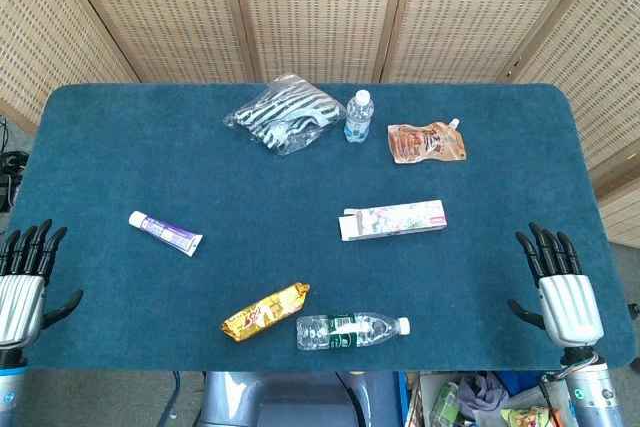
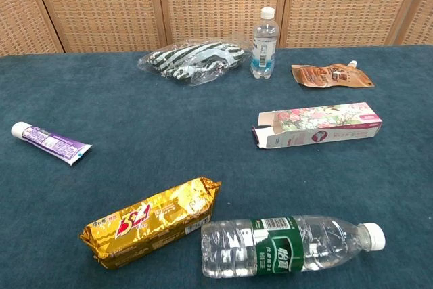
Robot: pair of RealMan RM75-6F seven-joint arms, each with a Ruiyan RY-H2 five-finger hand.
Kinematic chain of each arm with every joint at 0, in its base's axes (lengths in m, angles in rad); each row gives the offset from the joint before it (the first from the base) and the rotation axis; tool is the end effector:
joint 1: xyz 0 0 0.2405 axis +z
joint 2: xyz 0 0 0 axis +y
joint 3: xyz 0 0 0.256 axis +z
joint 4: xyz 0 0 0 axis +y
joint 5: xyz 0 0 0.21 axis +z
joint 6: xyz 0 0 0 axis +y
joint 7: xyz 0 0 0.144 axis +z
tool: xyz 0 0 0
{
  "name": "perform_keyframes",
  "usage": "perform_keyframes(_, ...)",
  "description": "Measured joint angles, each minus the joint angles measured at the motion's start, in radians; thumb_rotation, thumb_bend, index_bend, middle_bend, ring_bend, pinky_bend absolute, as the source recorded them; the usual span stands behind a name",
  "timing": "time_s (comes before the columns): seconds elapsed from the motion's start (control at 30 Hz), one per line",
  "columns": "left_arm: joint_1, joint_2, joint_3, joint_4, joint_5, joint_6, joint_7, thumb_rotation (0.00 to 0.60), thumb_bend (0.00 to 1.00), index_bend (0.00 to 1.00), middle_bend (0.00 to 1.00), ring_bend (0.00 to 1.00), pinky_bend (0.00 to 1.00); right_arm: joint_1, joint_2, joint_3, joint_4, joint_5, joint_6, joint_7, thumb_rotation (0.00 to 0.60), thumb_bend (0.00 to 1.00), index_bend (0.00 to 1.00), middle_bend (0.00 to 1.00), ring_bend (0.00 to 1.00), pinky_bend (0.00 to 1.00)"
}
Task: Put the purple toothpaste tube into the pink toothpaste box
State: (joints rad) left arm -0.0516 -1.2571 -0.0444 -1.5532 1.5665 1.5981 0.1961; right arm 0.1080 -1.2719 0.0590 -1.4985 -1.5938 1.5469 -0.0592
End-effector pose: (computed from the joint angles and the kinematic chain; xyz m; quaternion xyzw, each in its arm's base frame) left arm -0.3008 0.1687 0.1311 -0.6030 -0.3188 -0.3862 0.6209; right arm -0.2977 -0.1894 0.1242 0.6123 -0.3349 0.4269 0.5750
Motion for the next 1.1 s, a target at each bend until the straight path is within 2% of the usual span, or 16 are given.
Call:
perform_keyframes(0.87, -0.002, -0.004, 0.002, 0.005, 0.02, 0.011, -0.004, 0.6, 0.23, 0.0, 0.0, 0.0, 0.0, -0.001, 0.001, -0.001, -0.003, -0.006, 0.003, -0.003, 0.6, 0.0, 0.03, 0.0, 0.0, 0.0)
perform_keyframes(1.1, -0.006, 0.009, 0.005, -0.01, 0.039, 0.014, -0.043, 0.6, 0.23, 0.0, 0.0, 0.0, 0.0, -0.004, 0.003, 0.002, -0.002, 0.001, 0.005, 0.005, 0.6, 0.0, 0.03, 0.0, 0.0, 0.0)
